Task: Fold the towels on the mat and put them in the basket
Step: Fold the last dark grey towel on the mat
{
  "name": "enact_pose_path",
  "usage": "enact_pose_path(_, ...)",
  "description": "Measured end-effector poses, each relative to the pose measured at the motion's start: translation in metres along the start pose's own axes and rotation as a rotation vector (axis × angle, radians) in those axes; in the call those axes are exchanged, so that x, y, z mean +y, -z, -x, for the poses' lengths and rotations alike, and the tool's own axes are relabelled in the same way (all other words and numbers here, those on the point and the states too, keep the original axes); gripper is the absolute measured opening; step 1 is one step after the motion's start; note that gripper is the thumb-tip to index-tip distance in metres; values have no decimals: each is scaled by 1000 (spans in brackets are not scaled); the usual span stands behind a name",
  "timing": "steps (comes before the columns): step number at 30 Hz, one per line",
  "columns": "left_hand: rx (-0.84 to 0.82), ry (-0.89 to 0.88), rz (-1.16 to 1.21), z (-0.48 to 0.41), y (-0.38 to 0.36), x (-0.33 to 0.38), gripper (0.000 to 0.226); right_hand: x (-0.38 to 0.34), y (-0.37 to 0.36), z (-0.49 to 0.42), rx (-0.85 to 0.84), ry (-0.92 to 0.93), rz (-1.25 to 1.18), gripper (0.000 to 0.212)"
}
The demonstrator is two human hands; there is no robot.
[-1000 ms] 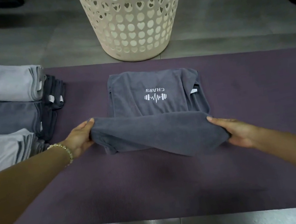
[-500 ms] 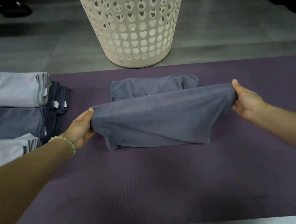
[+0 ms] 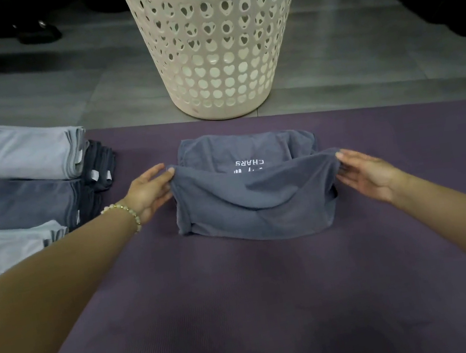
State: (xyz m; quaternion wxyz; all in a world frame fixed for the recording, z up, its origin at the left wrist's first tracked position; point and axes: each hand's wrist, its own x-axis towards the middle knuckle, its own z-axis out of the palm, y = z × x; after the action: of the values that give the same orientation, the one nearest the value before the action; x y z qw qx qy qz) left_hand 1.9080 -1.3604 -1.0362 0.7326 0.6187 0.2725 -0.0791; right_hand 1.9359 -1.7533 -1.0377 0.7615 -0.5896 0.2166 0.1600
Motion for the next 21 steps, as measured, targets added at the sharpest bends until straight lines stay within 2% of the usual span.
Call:
enact_pose_path(4,17,-38,116,-7,7,24,44,-26,12,-2,146,116,-131,23)
enact_pose_path(7,-116,-2,1,-2,12,30,37,-31,15,10,55,95,-28,24)
enact_pose_path(9,-225,70,-186,5,9,23,30,-20,15,17,-36,-19,58,23)
enact_pose_path(11,-293,148,-375,9,6,12,25,-6,11,27,-109,-147,122,9)
enact_pose_path(14,-398,313,-653,15,10,-1,36,13,14,40,-269,-372,348,31)
enact_pose_path(17,-584,535,-877,20,17,-11,49,32,25,55,-509,-654,763,40)
enact_pose_path(19,-679,657,-1021,24,17,-18,40,42,34,58,-643,-786,982,31)
enact_pose_path(21,-692,722,-1130,23,14,-23,31,48,38,57,-650,-827,1074,13)
